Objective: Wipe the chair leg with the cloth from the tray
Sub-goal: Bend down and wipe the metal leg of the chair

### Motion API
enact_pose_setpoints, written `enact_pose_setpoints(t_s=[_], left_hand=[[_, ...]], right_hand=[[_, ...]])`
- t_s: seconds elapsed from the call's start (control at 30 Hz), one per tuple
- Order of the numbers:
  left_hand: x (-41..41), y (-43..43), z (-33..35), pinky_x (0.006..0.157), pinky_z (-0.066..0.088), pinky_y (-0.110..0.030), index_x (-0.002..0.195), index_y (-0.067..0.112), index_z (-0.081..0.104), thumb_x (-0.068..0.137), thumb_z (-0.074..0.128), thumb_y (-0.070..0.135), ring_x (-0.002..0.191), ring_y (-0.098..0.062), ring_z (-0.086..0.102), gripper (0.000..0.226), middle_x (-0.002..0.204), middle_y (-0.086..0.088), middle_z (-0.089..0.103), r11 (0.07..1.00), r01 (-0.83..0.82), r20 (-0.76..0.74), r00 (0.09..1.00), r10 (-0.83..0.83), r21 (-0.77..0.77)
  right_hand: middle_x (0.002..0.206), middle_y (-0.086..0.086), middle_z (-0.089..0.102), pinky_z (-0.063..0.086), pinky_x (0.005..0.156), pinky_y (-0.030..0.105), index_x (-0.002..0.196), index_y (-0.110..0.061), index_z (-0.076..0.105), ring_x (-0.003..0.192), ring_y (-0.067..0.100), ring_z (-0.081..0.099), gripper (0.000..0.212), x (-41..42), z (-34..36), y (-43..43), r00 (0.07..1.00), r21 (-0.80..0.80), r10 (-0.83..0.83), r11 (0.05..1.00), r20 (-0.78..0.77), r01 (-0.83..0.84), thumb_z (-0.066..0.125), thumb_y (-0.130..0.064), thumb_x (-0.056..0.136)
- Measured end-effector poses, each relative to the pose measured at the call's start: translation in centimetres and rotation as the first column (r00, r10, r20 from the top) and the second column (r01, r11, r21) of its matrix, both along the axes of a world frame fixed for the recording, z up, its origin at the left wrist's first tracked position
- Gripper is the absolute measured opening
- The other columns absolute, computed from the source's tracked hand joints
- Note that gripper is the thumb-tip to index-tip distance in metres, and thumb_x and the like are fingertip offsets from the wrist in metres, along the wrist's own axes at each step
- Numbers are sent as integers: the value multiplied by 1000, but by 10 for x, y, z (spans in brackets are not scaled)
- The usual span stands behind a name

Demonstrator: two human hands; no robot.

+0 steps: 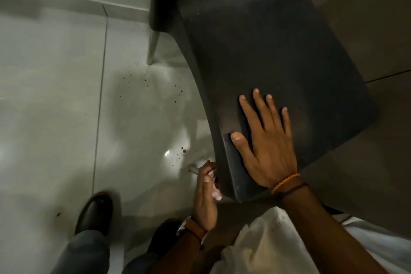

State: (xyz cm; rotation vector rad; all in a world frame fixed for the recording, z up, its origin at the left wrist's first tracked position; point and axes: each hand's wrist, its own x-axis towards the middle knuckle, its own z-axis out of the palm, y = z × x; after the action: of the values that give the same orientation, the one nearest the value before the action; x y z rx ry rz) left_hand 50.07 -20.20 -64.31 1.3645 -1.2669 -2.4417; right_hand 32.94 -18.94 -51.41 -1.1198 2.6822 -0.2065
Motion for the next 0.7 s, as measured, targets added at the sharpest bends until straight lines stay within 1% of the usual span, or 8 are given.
enact_pose_setpoints(t_s=[0.07,0.2,0.3,0.37,0.47,0.57,0.63,0.7], left_hand=[[0,-7,-29,106,54,-27,134,37,60,104,29,45,127,-11,66,43,135,8,71,999,38,1,999,-38,-38],[2,-23,-100,112,49,-50,128,36,61,96,35,60,115,-12,68,47,124,6,71,991,125,82,989,-122,-43],[-3,-32,-154,94,53,-58,124,40,64,105,31,46,101,-19,71,39,112,13,73,969,246,147,960,-240,-26],[-10,-35,-173,99,55,-61,116,45,70,113,29,30,113,-22,71,44,118,10,76,961,276,146,950,-277,27],[-10,-33,-148,116,42,-65,130,33,62,114,31,21,127,-28,63,36,131,9,72,968,206,184,956,-230,143],[-13,-26,-78,120,38,-63,146,15,47,113,26,29,137,-37,55,42,154,-18,53,966,131,171,970,-171,224],[-22,-24,-25,117,45,-53,128,18,57,112,17,36,134,-40,58,48,151,-25,55,969,27,153,986,-66,246],[-20,-18,6,100,56,-37,114,18,62,108,29,53,107,-17,74,48,131,-12,74,959,-51,73,997,32,277]], right_hand=[[177,2,15,6,129,61,166,-32,19,164,26,6,75,0,0,0,1000,-15,5,1000,-13,-5,17,-71,102],[177,0,17,7,128,61,166,-32,22,163,24,8,76,0,-3,0,1000,-56,-1,998,-22,0,18,-72,102],[176,0,19,9,128,61,165,-32,25,163,24,10,75,0,-2,-1,1000,-76,-4,997,-21,2,22,-72,101],[176,-1,20,9,128,61,164,-33,27,163,24,12,75,1,-4,-1,1000,-87,-9,996,-20,7,24,-71,101],[175,-1,21,9,129,60,164,-32,28,163,24,13,73,2,-4,0,1000,-90,-16,996,-23,14,28,-69,101],[175,-1,21,9,128,61,164,-32,28,163,24,12,73,2,-3,1,1000,-83,-21,996,-14,20,28,-69,101],[176,-1,21,9,128,61,164,-32,27,163,24,12,73,2,-2,0,1000,-73,-19,997,-9,19,27,-69,101],[176,-1,20,9,128,62,165,-32,27,163,24,11,73,2,-1,0,1000,-66,-16,998,-8,16,27,-69,101]])
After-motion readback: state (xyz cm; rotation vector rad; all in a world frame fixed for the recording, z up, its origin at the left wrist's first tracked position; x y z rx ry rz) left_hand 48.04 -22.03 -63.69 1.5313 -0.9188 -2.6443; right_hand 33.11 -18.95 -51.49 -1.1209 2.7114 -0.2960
